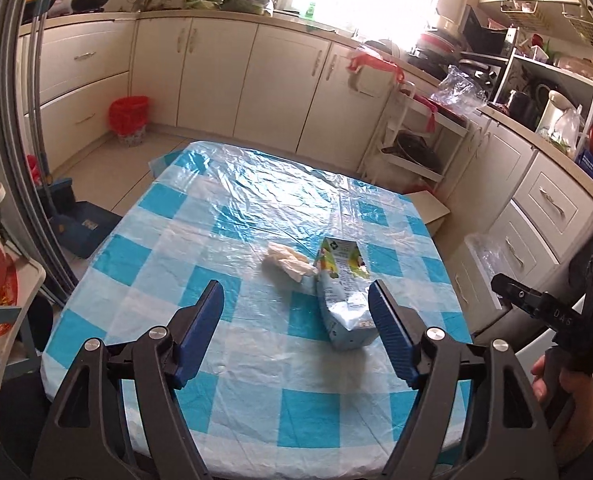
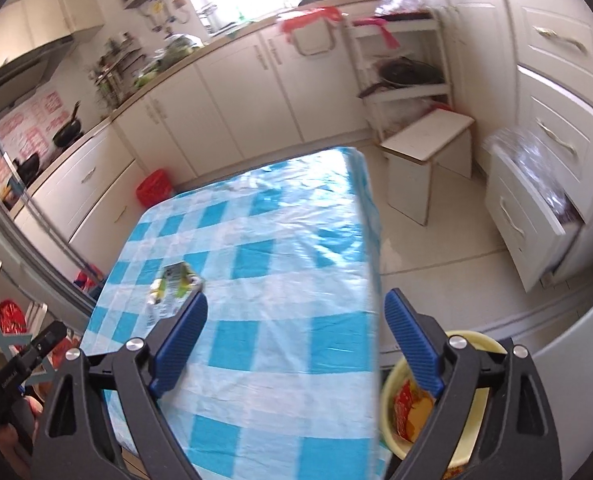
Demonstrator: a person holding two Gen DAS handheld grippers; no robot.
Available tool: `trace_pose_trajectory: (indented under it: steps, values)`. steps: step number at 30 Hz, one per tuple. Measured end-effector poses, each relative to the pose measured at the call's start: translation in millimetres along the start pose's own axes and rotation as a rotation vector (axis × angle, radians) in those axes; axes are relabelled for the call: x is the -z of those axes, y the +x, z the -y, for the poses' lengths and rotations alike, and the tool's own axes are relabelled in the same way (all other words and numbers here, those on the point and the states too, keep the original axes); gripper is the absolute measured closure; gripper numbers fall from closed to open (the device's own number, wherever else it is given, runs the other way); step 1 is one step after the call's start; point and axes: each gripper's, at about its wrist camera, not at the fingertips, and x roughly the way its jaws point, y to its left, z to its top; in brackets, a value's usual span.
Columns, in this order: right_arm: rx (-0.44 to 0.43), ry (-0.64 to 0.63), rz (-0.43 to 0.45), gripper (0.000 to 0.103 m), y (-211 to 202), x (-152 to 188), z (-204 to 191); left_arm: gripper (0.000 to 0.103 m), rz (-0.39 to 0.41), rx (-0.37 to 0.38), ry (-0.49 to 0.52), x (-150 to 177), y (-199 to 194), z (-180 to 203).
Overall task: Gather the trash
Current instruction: 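Move both open tools back over the table toward the milk carton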
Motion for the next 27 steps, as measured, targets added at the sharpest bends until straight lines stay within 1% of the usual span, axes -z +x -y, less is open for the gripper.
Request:
trace_pose_trajectory:
  steps: [3, 7, 11, 20, 27]
  values:
    - [-0.029, -0.056, -0.020, 0.013, 13.7, 3.6, -32.0, 0.031, 0.003, -0.012, -0.026, -1.5, -1.1, -14.0]
    - [-0.030, -0.131, -0.048, 0.013, 31.0, 11.0, -70.2, 0.030, 0.003, -0.027, -0.056, -0.7, -1.8, -32.0]
    - [-0.025, -0.167, -0.058, 0.011, 45.2, 19.1, -95.8, 0.030, 0.001, -0.039, -0.078, 0.2, -2.1, -45.7]
    - [-0.006, -0.228, -0.103, 0.011, 76.2, 36.2, -135.1, 0.029, 0.000, -0.058, -0.132, 1.3, -1.3, -74.4]
    - [0.027, -0.242, -0.134, 0.011, 93.3, 45.1, -142.4, 0.029, -0.006, -0.065, -0.156, 1.8, 1.9, -87.9]
